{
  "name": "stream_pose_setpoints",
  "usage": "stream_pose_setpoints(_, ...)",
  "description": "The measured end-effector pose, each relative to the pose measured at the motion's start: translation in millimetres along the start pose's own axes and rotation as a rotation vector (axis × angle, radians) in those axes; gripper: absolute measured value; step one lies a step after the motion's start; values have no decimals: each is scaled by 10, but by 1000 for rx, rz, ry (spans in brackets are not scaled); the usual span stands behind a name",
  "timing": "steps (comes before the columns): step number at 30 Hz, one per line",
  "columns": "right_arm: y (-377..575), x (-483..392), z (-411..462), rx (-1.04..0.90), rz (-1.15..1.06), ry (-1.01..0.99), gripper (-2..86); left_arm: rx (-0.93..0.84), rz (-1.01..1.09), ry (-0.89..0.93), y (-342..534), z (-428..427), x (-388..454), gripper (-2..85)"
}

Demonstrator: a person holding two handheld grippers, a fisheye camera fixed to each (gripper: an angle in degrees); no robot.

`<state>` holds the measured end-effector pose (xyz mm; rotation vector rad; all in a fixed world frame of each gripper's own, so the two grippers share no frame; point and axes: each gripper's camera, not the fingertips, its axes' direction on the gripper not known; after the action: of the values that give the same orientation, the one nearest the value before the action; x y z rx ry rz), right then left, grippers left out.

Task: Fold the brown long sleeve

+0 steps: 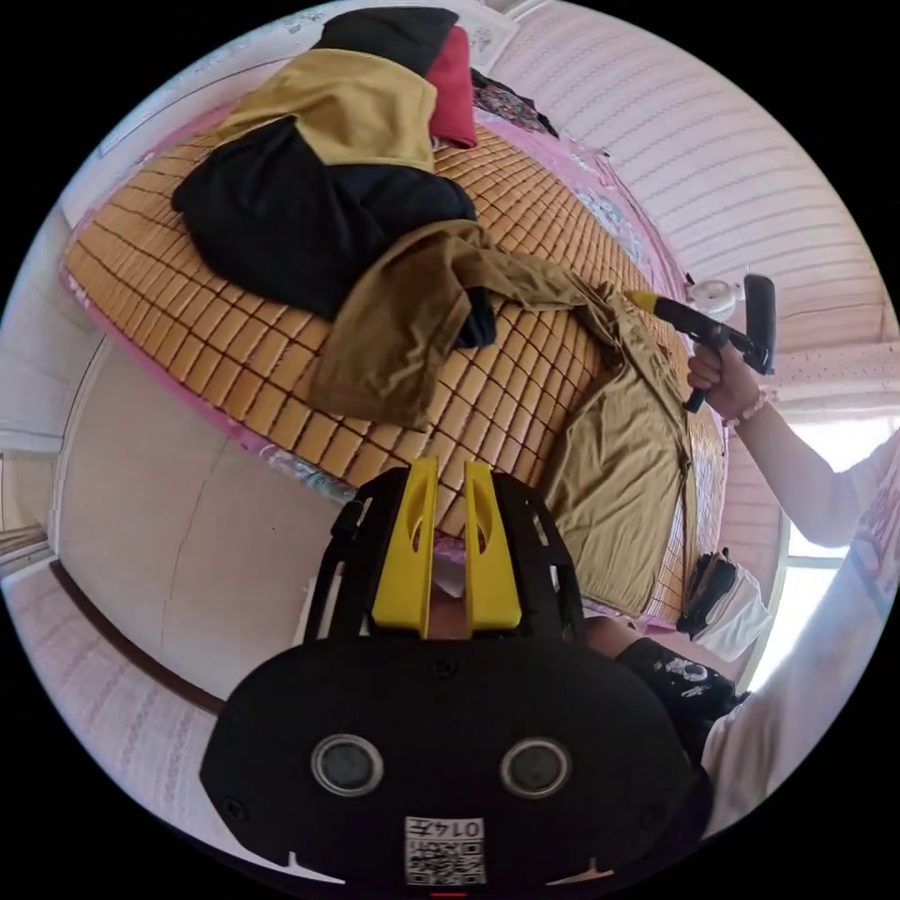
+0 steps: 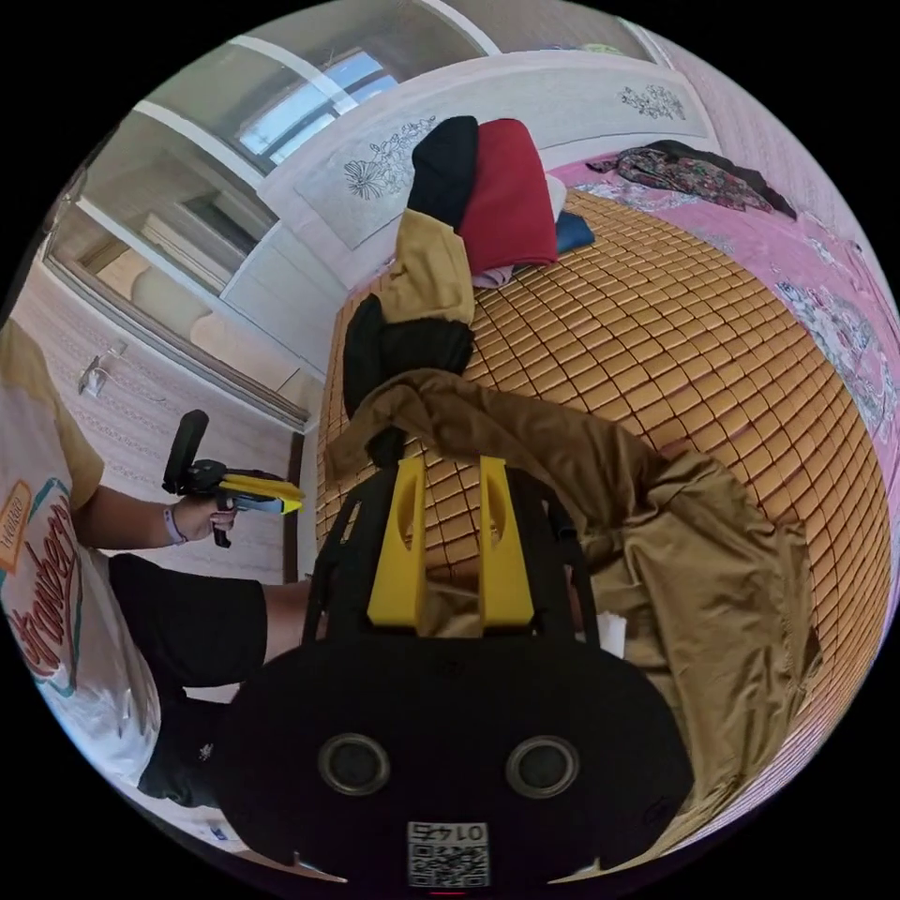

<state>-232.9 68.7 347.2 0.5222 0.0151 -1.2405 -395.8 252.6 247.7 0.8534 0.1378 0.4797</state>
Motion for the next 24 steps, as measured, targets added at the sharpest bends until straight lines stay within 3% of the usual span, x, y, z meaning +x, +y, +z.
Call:
stream_pose_setpoints(7,-250,205,259,-40,75,206,85,162,-146,-94,-35,-220,-428,78)
stream_pose_setpoints(10,-408,212,404,-39,88,220,84,110,-222,-92,-174,-6,-589,49)
stream_pose_setpoints(16,-548,147,571,-35,76,246,83,69,-156,-140,-231,-128,-709,-8)
stream_pose_setpoints(19,-624,126,603,-23,55,301,83,150,-121,-234,-118,-501,-830,-9)
stream_pose_setpoints(24,-844,261,831,-105,84,448,82,245,-160,-227,-1,-935,-1147,-10)
